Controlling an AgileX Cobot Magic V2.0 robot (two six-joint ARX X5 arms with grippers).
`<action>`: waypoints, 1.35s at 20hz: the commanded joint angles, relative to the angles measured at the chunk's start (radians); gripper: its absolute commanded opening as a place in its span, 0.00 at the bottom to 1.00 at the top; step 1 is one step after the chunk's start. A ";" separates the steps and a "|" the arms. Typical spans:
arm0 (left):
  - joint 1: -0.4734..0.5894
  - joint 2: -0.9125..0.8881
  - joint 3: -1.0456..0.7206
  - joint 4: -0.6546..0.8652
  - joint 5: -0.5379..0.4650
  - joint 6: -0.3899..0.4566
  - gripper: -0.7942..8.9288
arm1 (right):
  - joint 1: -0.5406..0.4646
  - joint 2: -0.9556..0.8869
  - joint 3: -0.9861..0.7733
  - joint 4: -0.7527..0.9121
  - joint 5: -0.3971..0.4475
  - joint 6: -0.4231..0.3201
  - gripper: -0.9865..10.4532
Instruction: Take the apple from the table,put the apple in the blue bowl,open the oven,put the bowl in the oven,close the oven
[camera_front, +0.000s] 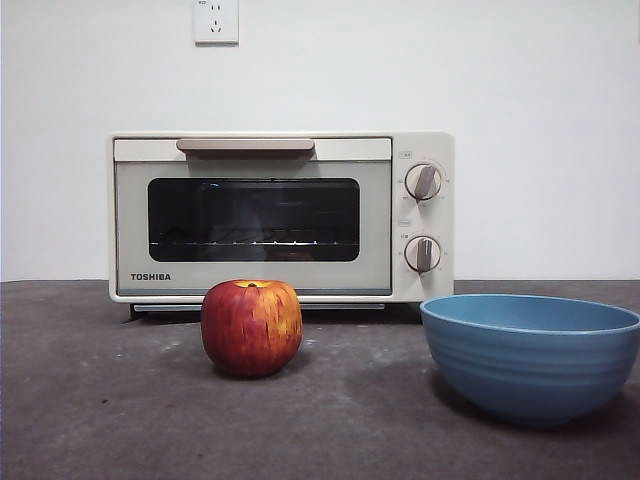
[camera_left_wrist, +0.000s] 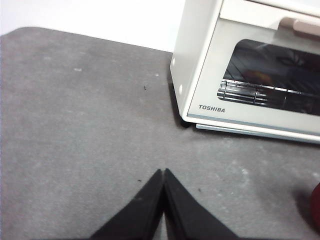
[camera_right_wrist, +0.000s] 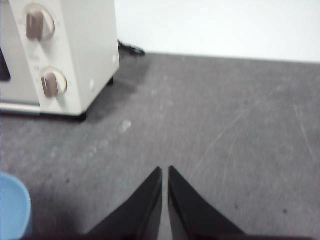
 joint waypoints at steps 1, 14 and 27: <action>-0.002 -0.001 -0.013 -0.001 0.002 -0.080 0.09 | 0.003 -0.002 -0.004 0.039 0.002 0.035 0.09; -0.002 0.002 0.039 -0.090 0.068 -0.176 0.09 | 0.003 -0.001 0.035 0.021 -0.062 0.350 0.09; -0.002 0.199 0.362 -0.305 0.242 -0.174 0.09 | 0.005 0.252 0.394 -0.248 -0.230 0.299 0.09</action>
